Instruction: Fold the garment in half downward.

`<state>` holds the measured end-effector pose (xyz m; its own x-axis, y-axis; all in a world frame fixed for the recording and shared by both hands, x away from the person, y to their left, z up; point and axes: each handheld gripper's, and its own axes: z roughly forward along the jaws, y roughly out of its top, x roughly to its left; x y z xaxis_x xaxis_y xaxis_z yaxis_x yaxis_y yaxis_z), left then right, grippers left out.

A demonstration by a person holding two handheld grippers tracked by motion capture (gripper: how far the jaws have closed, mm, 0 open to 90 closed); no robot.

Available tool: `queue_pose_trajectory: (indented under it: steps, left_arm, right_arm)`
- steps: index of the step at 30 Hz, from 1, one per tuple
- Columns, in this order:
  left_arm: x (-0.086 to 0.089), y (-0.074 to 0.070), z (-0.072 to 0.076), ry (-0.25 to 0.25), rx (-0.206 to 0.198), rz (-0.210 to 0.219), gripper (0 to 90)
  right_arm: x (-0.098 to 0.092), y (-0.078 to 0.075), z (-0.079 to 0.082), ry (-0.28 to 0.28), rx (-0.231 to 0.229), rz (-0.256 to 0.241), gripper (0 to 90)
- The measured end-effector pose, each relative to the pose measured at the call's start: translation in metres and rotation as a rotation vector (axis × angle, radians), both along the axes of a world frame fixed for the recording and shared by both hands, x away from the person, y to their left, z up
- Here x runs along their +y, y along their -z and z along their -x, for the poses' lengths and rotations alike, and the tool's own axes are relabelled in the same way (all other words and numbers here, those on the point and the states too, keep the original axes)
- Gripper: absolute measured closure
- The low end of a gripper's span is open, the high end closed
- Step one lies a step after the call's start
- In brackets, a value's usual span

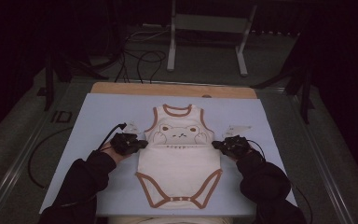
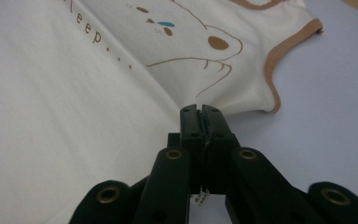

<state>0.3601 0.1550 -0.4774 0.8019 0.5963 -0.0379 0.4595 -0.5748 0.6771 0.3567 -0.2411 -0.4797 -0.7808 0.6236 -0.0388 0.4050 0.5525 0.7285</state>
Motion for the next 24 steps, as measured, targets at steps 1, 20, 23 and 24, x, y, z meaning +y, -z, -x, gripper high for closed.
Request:
queue_pose_trajectory:
  steps: [1, 20, 23, 24]
  left_arm:
    - [0.001, -0.001, 0.001, 0.005, 0.001, 0.000, 89.0]
    - [0.004, -0.018, 0.037, 0.084, -0.032, -0.022, 88.8]
    - [0.004, -0.018, 0.042, 0.087, -0.037, -0.022, 88.8]
    - [0.004, -0.019, 0.044, 0.089, -0.041, -0.027, 88.8]
  right_arm:
    - [0.000, -0.001, 0.001, -0.001, -0.003, -0.004, 89.1]
    - [-0.001, -0.018, 0.037, -0.050, -0.042, 0.005, 89.1]
    - [-0.001, -0.020, 0.043, -0.055, -0.046, -0.001, 89.0]
    - [0.000, -0.020, 0.045, -0.054, -0.046, -0.002, 89.0]
